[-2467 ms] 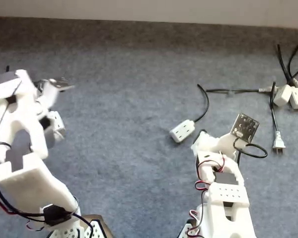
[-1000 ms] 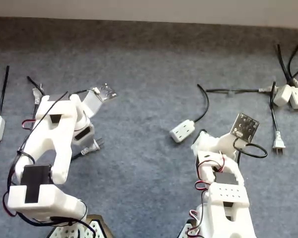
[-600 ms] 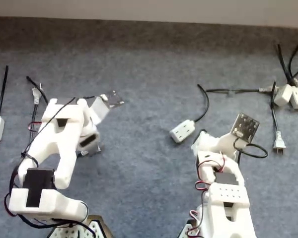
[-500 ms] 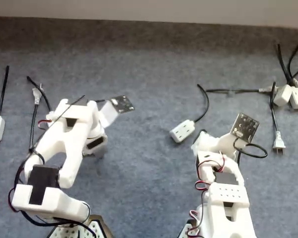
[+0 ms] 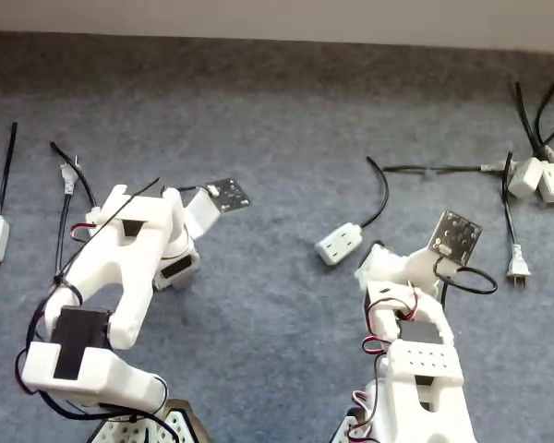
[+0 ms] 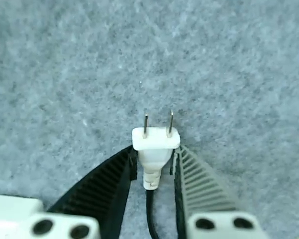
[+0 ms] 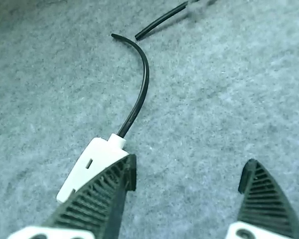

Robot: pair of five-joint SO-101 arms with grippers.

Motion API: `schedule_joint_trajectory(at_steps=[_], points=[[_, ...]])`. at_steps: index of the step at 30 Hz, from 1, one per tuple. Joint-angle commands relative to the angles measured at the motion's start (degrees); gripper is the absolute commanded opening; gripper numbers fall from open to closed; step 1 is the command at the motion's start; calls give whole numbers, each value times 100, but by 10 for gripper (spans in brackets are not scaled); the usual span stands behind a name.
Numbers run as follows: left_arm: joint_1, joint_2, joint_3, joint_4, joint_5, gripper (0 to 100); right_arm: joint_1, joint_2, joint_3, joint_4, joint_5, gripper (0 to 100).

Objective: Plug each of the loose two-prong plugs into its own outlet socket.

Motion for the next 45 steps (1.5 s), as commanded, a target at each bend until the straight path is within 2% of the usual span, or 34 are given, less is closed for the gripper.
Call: schedule_joint_trajectory(at_steps=[1, 10, 17, 21, 24, 33, 37, 45], points=[[48, -92, -75, 79, 18, 21, -40, -101, -48, -101, 62, 329], [84, -92, -215, 79, 18, 28, -40, -101, -48, -101, 62, 329], [-110, -92, -1165, 958, 26, 229, -40, -101, -48, -101, 62, 329], [-101, -84, -1569, 1327, 18, 224, -40, -101, -48, -101, 62, 329], [-101, -40, -1675, 1319, 18, 224, -40, -101, -48, -101, 62, 329], [-400, -31, -927, 18, 0, 224, -40, -101, -48, -101, 62, 329], [-558, -31, -470, -492, -536, 224, -40, -101, -48, -101, 62, 329], [-708, -31, -224, -1055, -615, 224, -40, -101, -48, -101, 62, 329]])
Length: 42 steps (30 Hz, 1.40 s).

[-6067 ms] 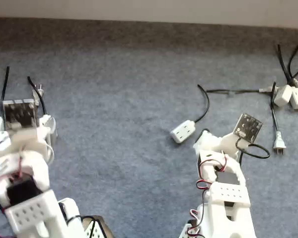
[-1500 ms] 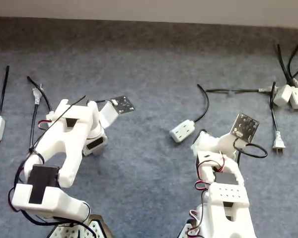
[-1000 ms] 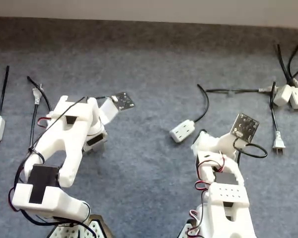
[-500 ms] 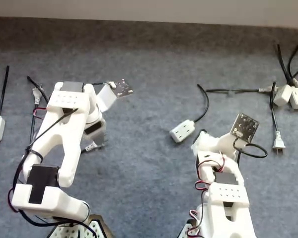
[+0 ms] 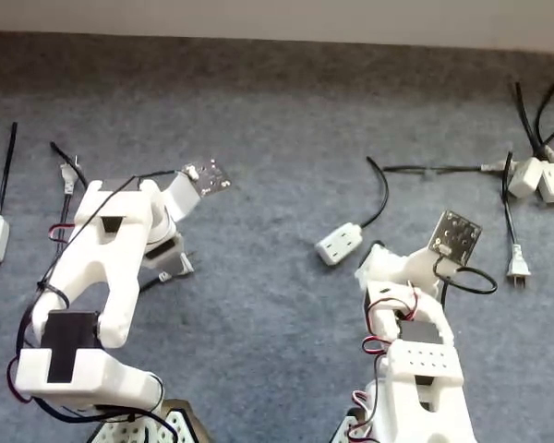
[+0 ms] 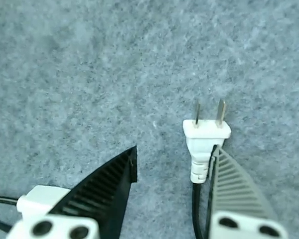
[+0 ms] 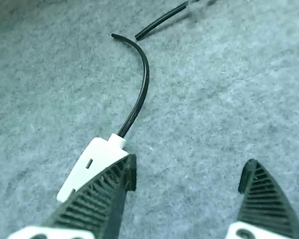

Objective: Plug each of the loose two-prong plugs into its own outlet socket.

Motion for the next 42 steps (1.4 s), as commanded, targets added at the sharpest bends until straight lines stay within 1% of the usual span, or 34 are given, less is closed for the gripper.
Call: schedule_joint_trajectory(at_steps=[1, 6, 12, 15, 19, 23, 33, 36, 38, 42], points=[[-110, -13, 4, -290, -35, 224, -40, -101, -48, -101, 62, 329], [-207, -4, 4, -651, -35, 224, -40, -101, -48, -101, 62, 329], [-321, 40, 13, -791, -44, 224, -40, -101, -48, -101, 62, 329], [-330, 374, -40, -791, -53, 224, -40, -101, -48, -101, 62, 329], [-418, 1042, -189, -1143, -53, 224, -40, -101, -48, -101, 62, 329], [-479, 1613, -549, -1143, -44, 224, -40, -101, -57, -101, 62, 329], [-286, 1736, -1112, 202, -62, 224, -40, -101, -57, -101, 62, 329], [-75, 1771, -1209, 580, -62, 224, -40, -101, -57, -101, 62, 329], [57, 1789, -1209, 651, -62, 224, -40, -101, -57, -101, 62, 329], [57, 1763, -1209, 695, -62, 224, -40, -101, -57, -101, 62, 329]])
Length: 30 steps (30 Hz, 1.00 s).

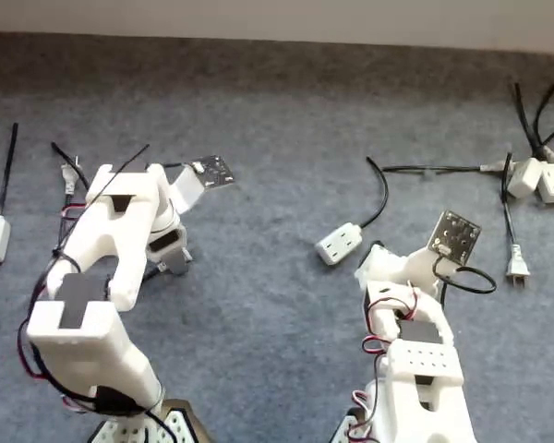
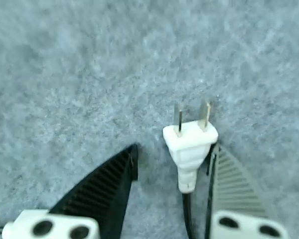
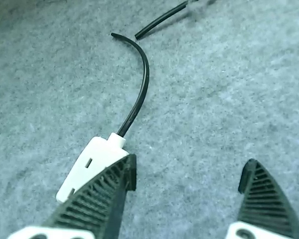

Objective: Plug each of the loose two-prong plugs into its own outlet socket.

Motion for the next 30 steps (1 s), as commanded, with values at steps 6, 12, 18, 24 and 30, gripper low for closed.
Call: schedule_joint_trajectory(at_steps=[6, 12, 18, 24, 30], points=[[75, 22, -4, 211, -53, 224, -40, -101, -57, -101, 62, 329], [75, 22, -171, 387, -44, 220, -40, -101, -57, -101, 62, 329], [119, 22, -954, 1275, -44, 85, -40, -101, -57, -101, 62, 329], [84, 66, -1490, 2154, -44, 34, -40, -101, -57, -101, 62, 329], [75, 66, -1525, 2453, -44, 35, -40, -101, -57, -101, 62, 329]])
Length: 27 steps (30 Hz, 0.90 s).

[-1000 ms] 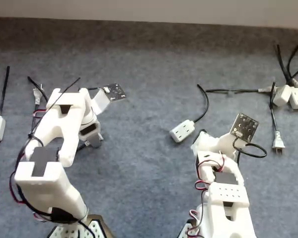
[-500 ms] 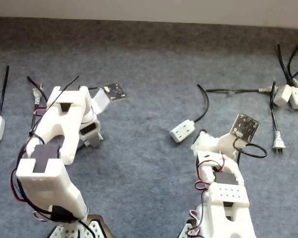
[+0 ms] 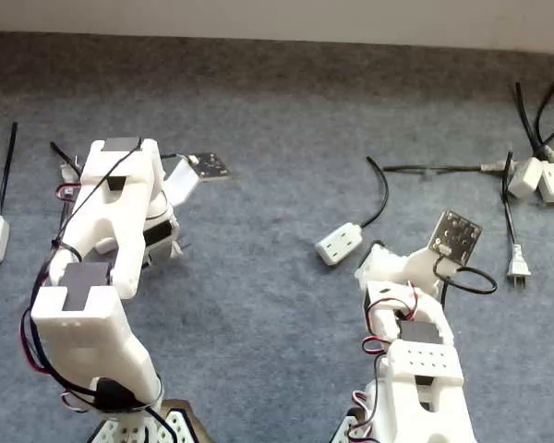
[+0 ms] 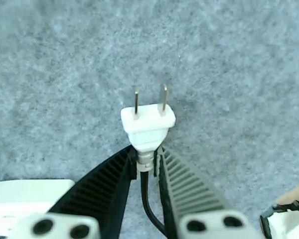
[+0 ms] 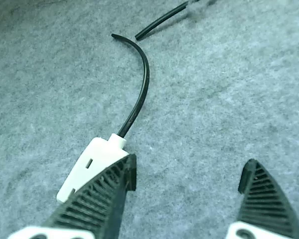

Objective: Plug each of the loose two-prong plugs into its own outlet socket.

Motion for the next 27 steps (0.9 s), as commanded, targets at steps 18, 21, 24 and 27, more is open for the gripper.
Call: schedule_joint_trajectory(at_steps=[18, 21, 24, 27], points=[[-119, -75, -321, 308, -589, 224, -40, -101, -57, -101, 62, 329], [215, -75, -321, 290, -580, 224, -40, -101, -57, -101, 62, 329], [435, -84, -347, 281, -580, 224, -40, -101, -57, -101, 62, 329], [453, -31, -611, 281, -571, 224, -40, -101, -57, -101, 62, 329]])
